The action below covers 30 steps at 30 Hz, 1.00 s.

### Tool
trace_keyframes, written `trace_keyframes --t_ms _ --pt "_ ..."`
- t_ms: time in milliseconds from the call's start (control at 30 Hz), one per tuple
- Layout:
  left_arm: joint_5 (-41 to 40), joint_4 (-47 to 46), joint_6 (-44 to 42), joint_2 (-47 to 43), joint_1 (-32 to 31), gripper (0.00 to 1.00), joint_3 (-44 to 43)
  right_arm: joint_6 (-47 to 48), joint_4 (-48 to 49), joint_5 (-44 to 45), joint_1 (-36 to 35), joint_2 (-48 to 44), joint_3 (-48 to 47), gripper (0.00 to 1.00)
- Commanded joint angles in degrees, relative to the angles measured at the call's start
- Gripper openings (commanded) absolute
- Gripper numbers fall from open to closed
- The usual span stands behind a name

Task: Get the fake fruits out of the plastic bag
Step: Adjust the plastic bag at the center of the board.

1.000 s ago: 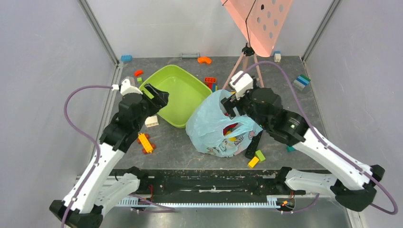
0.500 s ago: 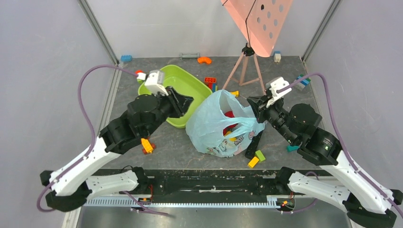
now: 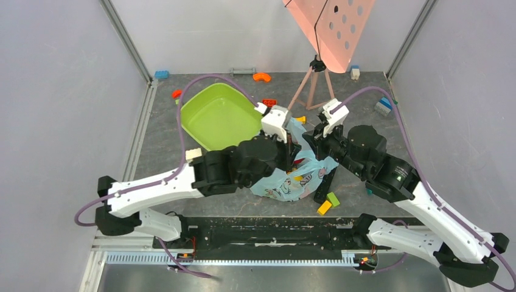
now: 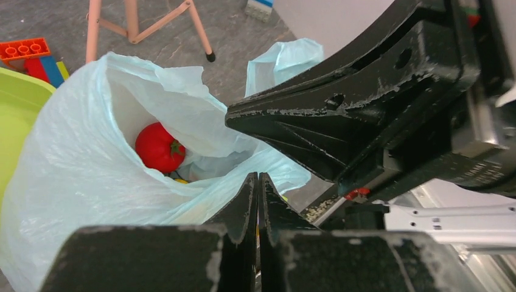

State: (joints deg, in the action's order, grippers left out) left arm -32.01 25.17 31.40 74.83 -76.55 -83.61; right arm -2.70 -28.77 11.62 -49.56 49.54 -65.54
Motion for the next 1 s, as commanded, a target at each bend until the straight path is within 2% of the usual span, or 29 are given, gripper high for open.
trace_keyframes --t_ms 0,167,467,667,967 --pt "-4.45 -2.81 -3.23 3.51 -0.17 0.02 -3.13 -1.32 0.08 -1.90 2.16 0.59 0.82 0.00" --pt "-6.02 -2.75 -3.36 5.49 1.68 0.02 -3.06 -1.25 1.01 -6.90 5.60 1.99 2.24 0.00" --pt "1.49 -5.80 -1.34 8.02 9.29 0.02 -1.17 -1.47 3.16 -14.41 9.19 2.31 5.96 0.00" --pt "5.36 -6.47 -0.56 12.10 10.20 0.02 -1.93 -2.04 4.72 -15.85 12.04 2.72 8.17 0.00" --pt "5.53 -6.75 0.41 13.75 12.62 0.02 5.53 -2.98 10.44 -19.36 16.94 5.10 13.93 0.00"
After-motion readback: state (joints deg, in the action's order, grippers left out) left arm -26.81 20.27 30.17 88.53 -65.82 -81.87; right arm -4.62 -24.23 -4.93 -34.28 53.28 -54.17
